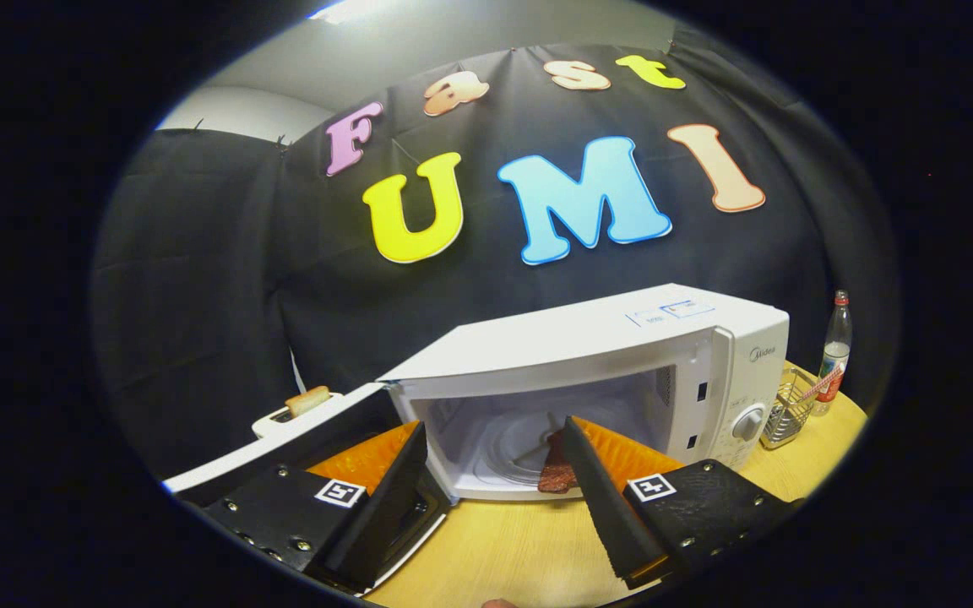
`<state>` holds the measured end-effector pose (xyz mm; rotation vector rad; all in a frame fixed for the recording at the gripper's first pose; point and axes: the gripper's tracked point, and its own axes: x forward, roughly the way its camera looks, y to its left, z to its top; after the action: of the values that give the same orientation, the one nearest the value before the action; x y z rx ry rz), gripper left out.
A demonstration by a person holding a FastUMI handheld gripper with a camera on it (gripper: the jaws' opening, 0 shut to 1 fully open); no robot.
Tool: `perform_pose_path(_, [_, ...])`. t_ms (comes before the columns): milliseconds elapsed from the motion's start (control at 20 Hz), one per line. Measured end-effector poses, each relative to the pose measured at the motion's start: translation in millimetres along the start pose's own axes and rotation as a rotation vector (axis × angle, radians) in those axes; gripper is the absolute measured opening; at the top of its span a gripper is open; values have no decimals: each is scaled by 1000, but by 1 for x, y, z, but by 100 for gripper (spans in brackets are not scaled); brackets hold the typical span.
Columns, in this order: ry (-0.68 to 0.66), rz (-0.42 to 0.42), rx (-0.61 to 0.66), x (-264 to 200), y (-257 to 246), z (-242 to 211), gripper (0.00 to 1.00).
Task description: Open the microwave, put the food inside, and close the microwave door.
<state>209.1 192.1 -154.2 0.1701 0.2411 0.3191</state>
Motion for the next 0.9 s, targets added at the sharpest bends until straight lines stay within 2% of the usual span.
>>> perform_pose_path(100, [-33, 43, -28, -25, 23, 16, 97])
perform_pose_path(350, [-30, 143, -53, -75, 84, 20, 97])
perform_pose_path(500, [-45, 239, -85, -104, 133, 21, 97])
perform_pose_path(700, [-19, 359, -102, -132, 197, 2, 97])
perform_pose_path(900, [12, 441, -104, -154, 247, -17, 97])
